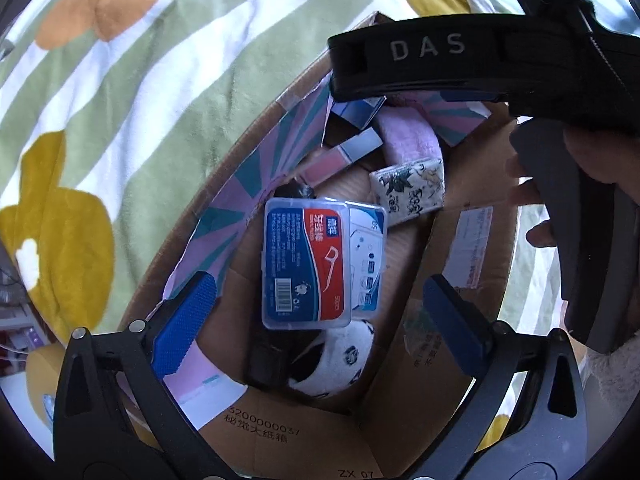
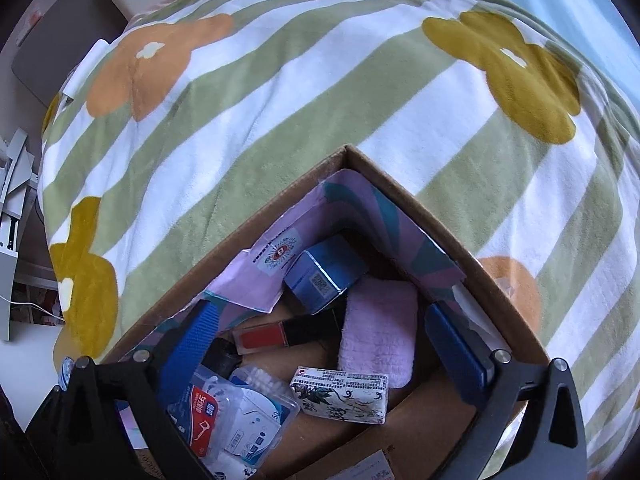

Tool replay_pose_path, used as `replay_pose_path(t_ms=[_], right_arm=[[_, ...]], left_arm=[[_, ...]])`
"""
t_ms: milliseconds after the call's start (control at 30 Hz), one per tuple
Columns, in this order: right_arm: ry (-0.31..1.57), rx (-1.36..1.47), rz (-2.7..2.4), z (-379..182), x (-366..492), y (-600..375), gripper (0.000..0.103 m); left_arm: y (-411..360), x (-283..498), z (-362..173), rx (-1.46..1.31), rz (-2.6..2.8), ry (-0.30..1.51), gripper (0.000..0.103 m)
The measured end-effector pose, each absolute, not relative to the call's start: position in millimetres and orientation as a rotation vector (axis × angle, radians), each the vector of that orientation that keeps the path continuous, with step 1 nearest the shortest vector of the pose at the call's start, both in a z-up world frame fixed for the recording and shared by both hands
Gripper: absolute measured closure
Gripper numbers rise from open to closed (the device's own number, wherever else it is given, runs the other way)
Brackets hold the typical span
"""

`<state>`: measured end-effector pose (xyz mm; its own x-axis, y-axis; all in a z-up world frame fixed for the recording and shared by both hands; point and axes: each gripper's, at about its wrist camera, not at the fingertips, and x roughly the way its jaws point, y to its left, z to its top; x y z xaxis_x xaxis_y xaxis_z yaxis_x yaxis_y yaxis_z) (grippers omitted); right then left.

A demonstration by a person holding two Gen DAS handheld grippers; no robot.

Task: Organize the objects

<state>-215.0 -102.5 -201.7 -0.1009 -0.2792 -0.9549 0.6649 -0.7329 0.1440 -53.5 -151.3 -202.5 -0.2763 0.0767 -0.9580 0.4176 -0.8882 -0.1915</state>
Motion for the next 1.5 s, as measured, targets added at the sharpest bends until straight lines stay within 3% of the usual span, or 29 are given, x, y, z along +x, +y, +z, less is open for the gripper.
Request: replay_pose_path(t_ms=[433,767,1133,1500], right_arm=[[0.414,1.516,-1.931,-177.4,-201.4,-89.6,0.000],[0.360,1.473,-2.009,-108.9,-167.6,-51.4,0.000],[0.203,1.478,-2.212,-37.8,-112.5,37.9,0.000],[0.047,1.578,-2.501,-28.2,-53.5,147.0,0.000]], left_arm=[[-151.5,-46.2,-184.5,1.679,-2.305,0.597,0.000],[-136.7,-37.1,-140.6,1.683,-2.395,0.503,0.000],[-107.5,-22.5,-81.3,1.666,-2.539,0.361,0.000],[-58.5,-26.9,-53.8,1.649,-2.700,0.268,0.000]])
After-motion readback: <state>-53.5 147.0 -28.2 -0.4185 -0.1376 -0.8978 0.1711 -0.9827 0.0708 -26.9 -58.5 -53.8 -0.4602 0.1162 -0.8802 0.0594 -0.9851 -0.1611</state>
